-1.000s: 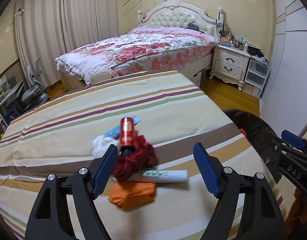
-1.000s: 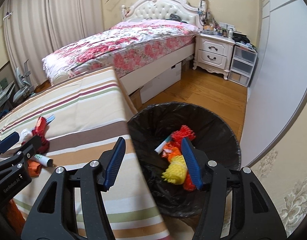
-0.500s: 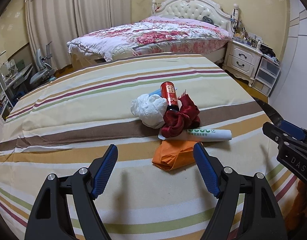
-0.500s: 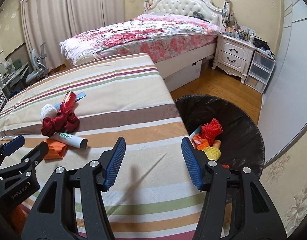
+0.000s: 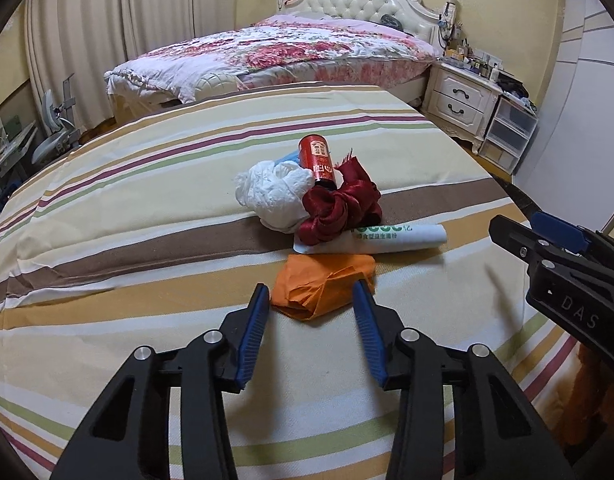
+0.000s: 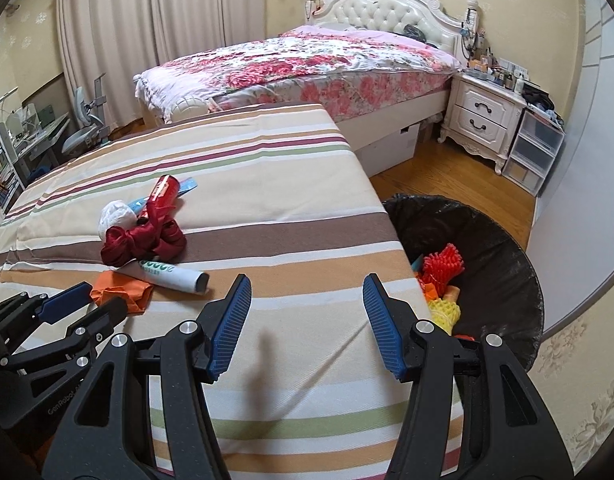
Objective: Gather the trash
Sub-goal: 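Move both tools back over the remaining trash on the bed, then grasp the white toothpaste tube with the right tool while the left tool grasps the orange cloth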
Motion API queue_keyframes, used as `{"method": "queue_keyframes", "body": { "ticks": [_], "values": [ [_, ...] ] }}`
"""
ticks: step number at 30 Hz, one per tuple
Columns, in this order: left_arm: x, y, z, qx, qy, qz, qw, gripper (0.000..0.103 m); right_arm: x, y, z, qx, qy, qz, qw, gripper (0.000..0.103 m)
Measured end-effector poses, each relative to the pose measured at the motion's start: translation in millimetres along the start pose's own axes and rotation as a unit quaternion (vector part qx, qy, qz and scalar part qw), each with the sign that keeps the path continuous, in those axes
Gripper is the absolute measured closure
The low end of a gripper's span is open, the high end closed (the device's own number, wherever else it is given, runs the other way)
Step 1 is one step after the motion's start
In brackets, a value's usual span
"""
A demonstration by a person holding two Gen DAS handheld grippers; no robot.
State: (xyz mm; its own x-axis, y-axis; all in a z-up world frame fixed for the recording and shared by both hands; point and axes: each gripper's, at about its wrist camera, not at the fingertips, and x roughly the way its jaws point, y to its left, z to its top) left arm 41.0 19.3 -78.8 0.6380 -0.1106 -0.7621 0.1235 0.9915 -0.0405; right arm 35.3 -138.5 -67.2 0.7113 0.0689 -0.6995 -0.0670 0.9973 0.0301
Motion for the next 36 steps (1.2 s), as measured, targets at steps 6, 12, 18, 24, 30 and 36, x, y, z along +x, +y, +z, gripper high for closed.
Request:
{"method": "queue_keyframes", "body": {
  "ticks": [6, 12, 18, 24, 30, 36],
  "values": [
    [-5.9, 19.0, -5.0, -0.019, 0.001, -0.004, 0.9998, 0.072, 6.4, 12.0, 1.5, -0.012, 0.005, 0.008, 1.000, 0.046],
    [-10.8, 29.1, -8.3, -0.025, -0.004, 0.001, 0.9997, 0.075, 9.8, 20.3, 3.2, -0.018, 0.010, 0.014, 1.000, 0.046],
    [-19.9, 48.1, -12.1, -0.042, -0.010, 0.014, 0.9990, 0.076, 11.2, 22.8, 3.6, -0.021, 0.012, 0.014, 1.000, 0.046],
    [-25.6, 76.8, -14.4, -0.070, -0.015, 0.040, 0.9966, 0.076, 16.1, 24.1, 7.2, -0.020, 0.014, 0.019, 1.000, 0.046],
    [-24.8, 98.4, -15.5, -0.092, -0.012, 0.053, 0.9943, 0.080, 21.2, 35.6, 6.0, -0.038, 0.027, 0.031, 0.998, 0.046],
    [-25.6, 103.2, -17.3, -0.093, -0.012, 0.051, 0.9943, 0.080, 12.4, 53.1, -8.6, -0.061, 0.045, 0.061, 0.995, 0.046]
  ]
}}
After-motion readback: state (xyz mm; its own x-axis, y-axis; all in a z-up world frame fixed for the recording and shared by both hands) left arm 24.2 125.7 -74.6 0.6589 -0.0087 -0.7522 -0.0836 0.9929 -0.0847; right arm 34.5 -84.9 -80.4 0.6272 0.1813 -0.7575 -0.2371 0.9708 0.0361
